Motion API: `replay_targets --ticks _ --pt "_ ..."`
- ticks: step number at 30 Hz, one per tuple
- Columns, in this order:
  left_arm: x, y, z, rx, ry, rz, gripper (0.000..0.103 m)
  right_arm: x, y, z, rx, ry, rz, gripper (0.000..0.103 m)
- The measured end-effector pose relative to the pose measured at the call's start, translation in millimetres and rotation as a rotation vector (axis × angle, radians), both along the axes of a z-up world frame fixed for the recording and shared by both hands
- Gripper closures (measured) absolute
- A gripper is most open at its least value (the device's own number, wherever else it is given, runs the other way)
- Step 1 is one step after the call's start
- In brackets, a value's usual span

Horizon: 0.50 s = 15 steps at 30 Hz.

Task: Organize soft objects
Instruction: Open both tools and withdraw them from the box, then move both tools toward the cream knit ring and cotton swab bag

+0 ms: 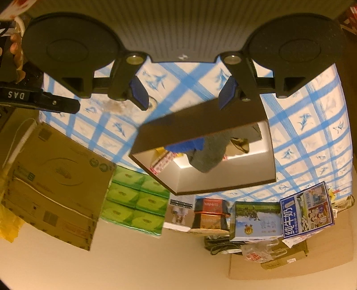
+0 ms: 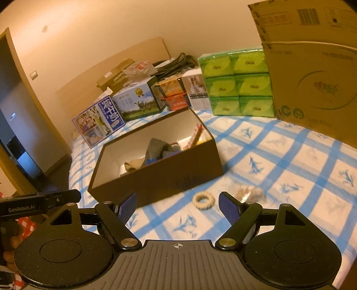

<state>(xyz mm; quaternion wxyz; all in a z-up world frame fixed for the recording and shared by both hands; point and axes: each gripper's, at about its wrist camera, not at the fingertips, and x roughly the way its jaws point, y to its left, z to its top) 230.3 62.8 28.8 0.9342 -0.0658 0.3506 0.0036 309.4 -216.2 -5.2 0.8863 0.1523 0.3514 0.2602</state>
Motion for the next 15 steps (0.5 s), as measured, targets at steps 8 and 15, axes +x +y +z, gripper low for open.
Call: replay_targets --ticks 8,15 --pt "-21.2 -15.5 -9.9 -0.023 0.026 -0.025 0.036 -26.9 -8.6 -6.3 -0.003 0.027 0.001 0.023" --pt "-27.5 -23.4 -22.2 -0.037 0.064 -0.04 0.036 -41.7 -18.3 -17.1 0.003 0.069 -0.022 0.023"
